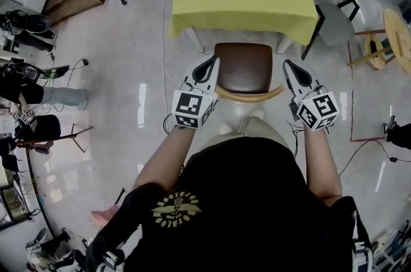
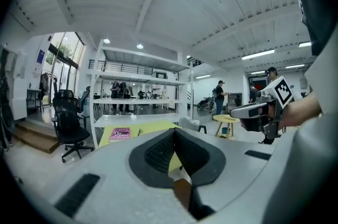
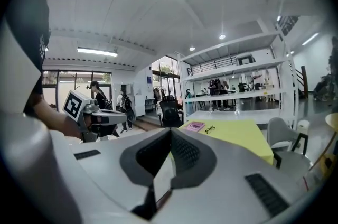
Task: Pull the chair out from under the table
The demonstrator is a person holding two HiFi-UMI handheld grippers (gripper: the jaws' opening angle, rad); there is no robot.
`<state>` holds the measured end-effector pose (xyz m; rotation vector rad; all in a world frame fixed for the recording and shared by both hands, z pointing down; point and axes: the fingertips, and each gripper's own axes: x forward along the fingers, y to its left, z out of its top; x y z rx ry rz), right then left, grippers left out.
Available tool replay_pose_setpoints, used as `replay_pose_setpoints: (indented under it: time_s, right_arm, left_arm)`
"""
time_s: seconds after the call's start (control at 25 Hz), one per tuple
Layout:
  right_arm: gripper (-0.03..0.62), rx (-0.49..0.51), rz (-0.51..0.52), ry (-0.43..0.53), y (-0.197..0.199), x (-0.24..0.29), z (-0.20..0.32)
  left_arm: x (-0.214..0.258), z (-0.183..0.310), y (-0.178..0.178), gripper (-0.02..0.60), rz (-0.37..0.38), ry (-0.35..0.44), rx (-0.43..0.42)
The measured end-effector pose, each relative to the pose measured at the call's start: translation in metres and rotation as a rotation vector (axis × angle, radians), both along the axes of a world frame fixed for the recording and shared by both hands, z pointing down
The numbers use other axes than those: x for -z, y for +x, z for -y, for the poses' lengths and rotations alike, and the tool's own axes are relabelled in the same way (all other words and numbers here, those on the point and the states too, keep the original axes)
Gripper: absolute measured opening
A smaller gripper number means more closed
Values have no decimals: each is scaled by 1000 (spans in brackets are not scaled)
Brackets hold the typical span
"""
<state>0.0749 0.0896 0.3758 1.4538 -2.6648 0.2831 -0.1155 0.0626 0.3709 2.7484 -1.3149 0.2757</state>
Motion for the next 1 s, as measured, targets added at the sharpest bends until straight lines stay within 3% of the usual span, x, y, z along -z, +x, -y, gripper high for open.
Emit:
replay_pose_setpoints:
  time_s: [0.44, 1.0]
  right_arm:
    - [11, -44, -2, 116, 7, 49, -2]
    - [11, -42, -11, 144, 12, 62, -9]
  left_arm:
    - [41, 7, -16, 8, 8, 74, 11]
    - [55, 11, -15, 9, 16, 110, 8]
